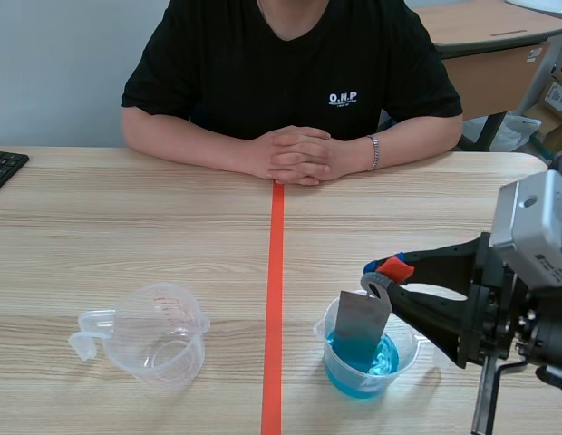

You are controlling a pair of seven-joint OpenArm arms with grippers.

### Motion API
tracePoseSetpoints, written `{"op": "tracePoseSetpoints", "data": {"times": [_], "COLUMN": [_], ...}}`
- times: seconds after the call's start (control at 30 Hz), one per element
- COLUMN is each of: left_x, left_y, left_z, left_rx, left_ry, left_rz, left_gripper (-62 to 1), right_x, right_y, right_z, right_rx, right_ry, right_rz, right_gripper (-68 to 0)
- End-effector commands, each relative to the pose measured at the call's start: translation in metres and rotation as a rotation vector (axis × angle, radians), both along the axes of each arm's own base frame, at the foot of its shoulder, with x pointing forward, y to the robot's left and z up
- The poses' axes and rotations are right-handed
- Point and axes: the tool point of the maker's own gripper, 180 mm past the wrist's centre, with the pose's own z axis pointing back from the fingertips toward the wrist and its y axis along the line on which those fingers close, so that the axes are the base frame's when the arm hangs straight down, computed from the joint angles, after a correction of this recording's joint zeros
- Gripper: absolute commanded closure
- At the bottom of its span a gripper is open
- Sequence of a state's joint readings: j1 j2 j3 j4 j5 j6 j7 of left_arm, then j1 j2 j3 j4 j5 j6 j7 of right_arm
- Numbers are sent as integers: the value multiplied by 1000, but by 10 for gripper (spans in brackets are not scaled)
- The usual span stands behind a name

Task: Do the redox reaction experiment.
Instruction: 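Lower the plate into the blue solution, then hold the plate still in the solution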

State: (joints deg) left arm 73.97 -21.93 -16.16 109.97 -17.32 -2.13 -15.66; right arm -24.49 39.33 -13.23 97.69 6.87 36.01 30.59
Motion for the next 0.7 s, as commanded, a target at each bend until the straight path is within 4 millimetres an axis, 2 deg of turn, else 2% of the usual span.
{"op": "tracePoseSetpoints", "data": {"times": [0.0, 0.23, 0.67], "left_x": [0, 0, 0], "left_y": [-2, -2, -2], "left_z": [3, 3, 3], "left_rx": [-6, -6, -6], "left_ry": [-10, -11, -11], "left_rz": [-3, -3, -3], "left_gripper": [-42, -42, -42], "right_x": [5, 4, 4], "right_y": [-2, -4, -4], "right_z": [6, -1, -2], "right_rx": [22, -10, -12], "right_ry": [-17, -11, -11], "right_rz": [-11, -9, -8], "right_gripper": [-17, -17, -17]}}
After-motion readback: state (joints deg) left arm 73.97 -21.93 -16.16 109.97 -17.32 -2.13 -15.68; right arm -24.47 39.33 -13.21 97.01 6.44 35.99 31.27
